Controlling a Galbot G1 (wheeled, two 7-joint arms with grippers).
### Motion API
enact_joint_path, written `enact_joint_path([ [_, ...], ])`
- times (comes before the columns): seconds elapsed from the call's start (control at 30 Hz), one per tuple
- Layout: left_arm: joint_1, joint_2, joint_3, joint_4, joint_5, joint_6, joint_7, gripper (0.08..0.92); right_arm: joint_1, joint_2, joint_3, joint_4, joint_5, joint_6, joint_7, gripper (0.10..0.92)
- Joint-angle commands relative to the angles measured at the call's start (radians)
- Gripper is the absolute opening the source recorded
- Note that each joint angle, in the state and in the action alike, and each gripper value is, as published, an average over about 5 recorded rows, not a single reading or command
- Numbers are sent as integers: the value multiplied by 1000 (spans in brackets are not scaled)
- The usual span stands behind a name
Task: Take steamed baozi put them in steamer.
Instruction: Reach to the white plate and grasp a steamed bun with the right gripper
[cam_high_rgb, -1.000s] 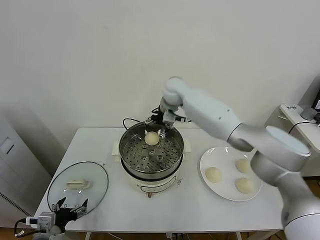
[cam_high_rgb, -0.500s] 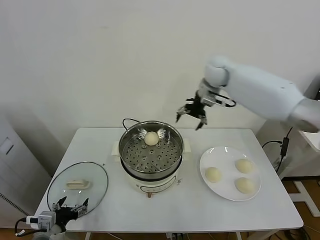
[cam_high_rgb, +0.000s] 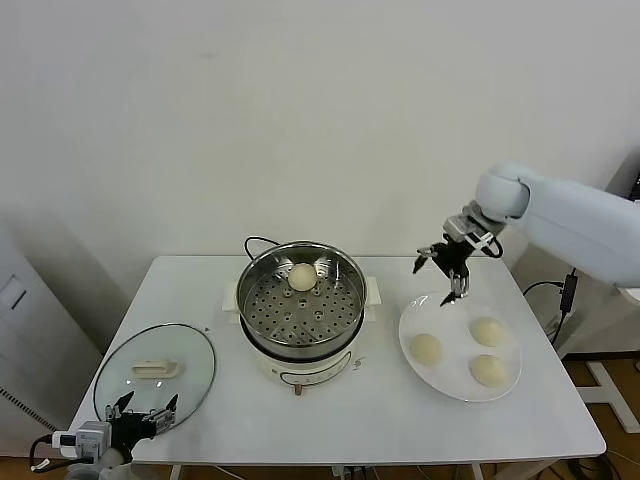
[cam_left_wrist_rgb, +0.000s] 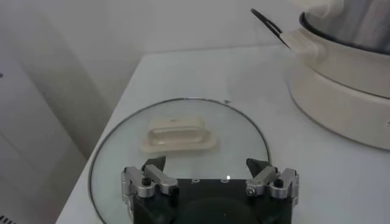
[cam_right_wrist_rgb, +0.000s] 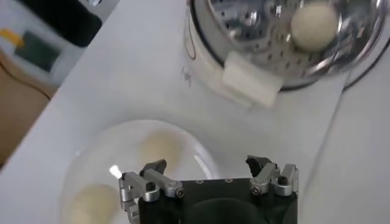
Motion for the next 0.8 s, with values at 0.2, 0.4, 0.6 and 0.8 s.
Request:
enact_joint_path([
  [0.2,-4,-3,4,-1,0,3,-1,823,-238,-12,112,-49,-54,-123,28,823],
  [0.4,-5,-1,6,-1,0,4,-1,823,-317,13,189,-104,-115,-110,41,823],
  [0.6,-2,-2,8,-1,0,3,-1,823,-357,44,237,-150,-144,-100,66,822],
  [0.8,1,-4,10,-3,0,2,-1,823,-374,75,259,-182,-152,-96,74,781],
])
